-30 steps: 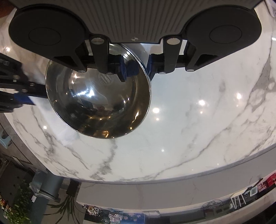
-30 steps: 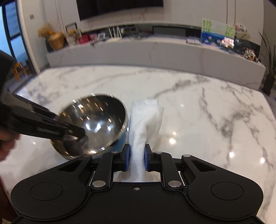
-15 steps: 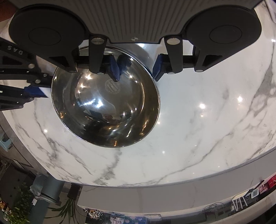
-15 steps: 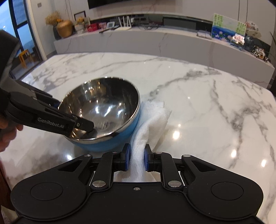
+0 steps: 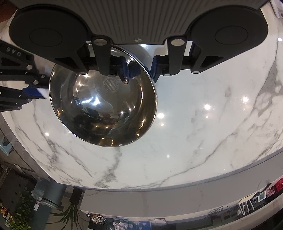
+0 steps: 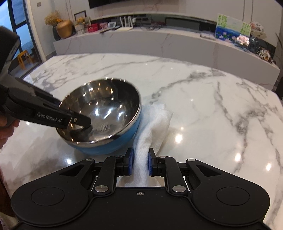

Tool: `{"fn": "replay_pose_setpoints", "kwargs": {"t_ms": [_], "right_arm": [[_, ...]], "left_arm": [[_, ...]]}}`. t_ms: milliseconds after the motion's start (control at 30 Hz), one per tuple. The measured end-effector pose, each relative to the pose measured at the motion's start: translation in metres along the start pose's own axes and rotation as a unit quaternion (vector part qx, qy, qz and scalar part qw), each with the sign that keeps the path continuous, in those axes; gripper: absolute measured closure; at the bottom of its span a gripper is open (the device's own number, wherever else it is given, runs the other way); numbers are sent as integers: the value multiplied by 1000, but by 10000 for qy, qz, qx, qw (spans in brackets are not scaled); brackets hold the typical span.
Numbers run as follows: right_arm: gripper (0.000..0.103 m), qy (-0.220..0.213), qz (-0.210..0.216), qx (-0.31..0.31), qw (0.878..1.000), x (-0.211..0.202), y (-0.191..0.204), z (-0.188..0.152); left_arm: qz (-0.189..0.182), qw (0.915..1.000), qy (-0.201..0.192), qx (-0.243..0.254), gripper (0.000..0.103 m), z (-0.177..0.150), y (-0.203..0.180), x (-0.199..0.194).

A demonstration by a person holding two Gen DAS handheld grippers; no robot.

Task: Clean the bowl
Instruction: 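Wipe the cloth around the blue exterior with the right gripper while the left gripper rotates the bowl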

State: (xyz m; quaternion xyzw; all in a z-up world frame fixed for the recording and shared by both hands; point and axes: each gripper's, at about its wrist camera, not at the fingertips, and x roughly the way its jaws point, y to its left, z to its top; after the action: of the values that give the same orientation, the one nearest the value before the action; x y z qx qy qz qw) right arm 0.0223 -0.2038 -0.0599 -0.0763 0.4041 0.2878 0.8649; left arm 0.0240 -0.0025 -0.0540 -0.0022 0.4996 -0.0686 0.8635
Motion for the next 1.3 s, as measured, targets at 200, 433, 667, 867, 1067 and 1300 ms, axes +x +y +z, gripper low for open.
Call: {"fn": "replay_pose_setpoints", "kwargs": {"t_ms": [200,433,667,867,1067,1300], "right_arm": [[88,-468,40,60,9989,-14,-5,4],[88,-327,88,-67,9994,-12,-2,4],[88,123,223,-274,9993,1,9,-1],[88,347,273,-387,9983,9,15,-4],[88,265,174,-282,9991,8,10,-4],[88,-294,61,-61,9995,-10,-4,3]], "left_arm": [[41,9998,-115,-129,86,3,5,0],[-19,9995,-36,-307,74,2,7,1],[-146,9992,79,-373,70,0,7,3],[-76,9995,81,-294,74,1,7,3],[-43,9996,-1,-282,81,2,11,1],[-113,9999,2,112,81,1,1,1]]}}
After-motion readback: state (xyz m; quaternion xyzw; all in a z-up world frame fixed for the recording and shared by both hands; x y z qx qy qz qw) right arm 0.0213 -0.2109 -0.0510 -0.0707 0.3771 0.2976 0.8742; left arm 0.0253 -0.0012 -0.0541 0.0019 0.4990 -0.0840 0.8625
